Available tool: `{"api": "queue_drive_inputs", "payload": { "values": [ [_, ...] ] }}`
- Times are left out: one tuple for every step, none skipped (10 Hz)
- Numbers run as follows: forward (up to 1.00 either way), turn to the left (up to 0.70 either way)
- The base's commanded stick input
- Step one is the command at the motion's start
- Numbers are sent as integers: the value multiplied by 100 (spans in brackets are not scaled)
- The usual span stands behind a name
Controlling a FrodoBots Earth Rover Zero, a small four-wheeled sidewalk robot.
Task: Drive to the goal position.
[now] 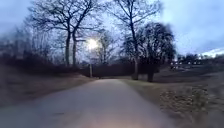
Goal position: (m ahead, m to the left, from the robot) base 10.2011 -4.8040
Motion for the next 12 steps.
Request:
{"api": "queue_drive_inputs", "payload": {
  "values": [
    [100,0],
    [100,0],
    [100,0],
    [100,0],
    [100,0],
    [100,0],
    [100,0],
    [100,0],
    [100,0],
    [100,0],
    [100,0],
    [100,0]
  ]
}}
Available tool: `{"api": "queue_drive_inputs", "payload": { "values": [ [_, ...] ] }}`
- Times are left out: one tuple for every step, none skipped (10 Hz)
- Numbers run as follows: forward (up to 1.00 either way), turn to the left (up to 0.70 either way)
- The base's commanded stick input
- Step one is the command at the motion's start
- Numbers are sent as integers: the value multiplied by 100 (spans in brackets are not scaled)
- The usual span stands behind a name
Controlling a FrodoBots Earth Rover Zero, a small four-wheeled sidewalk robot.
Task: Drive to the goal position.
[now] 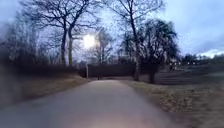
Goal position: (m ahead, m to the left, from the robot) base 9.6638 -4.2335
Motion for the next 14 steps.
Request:
{"api": "queue_drive_inputs", "payload": {
  "values": [
    [100,-7],
    [100,-28],
    [100,-17],
    [100,0],
    [100,0],
    [100,0],
    [100,0],
    [100,0],
    [100,0],
    [100,5],
    [100,30],
    [100,16],
    [100,0],
    [100,0]
  ]
}}
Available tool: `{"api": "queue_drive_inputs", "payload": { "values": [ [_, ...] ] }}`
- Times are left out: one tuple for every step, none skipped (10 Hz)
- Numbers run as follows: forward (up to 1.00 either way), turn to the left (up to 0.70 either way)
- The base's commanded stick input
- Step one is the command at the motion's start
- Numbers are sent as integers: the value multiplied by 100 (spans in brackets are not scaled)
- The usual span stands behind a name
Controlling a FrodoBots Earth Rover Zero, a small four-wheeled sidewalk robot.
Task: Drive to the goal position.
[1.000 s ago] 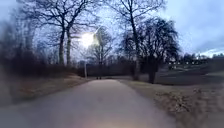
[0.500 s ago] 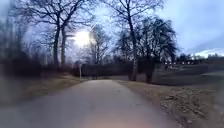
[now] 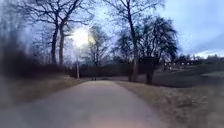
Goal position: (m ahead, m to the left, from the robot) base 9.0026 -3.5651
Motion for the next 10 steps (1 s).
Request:
{"api": "queue_drive_inputs", "payload": {
  "values": [
    [100,0],
    [100,0],
    [100,0],
    [100,0],
    [100,0],
    [100,0],
    [100,0],
    [100,0],
    [100,0],
    [100,0]
  ]
}}
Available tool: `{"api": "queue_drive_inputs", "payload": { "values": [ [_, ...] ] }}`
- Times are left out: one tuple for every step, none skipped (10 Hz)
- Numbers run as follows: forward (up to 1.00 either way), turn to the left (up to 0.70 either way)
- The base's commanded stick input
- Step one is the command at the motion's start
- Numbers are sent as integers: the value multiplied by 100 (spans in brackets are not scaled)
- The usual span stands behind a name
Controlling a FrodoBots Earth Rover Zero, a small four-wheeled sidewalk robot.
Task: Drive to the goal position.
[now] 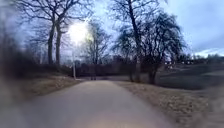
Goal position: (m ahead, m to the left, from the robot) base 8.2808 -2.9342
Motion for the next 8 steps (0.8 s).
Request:
{"api": "queue_drive_inputs", "payload": {
  "values": [
    [100,0],
    [100,0],
    [100,2],
    [100,13],
    [100,36],
    [100,23],
    [100,2],
    [100,0]
  ]
}}
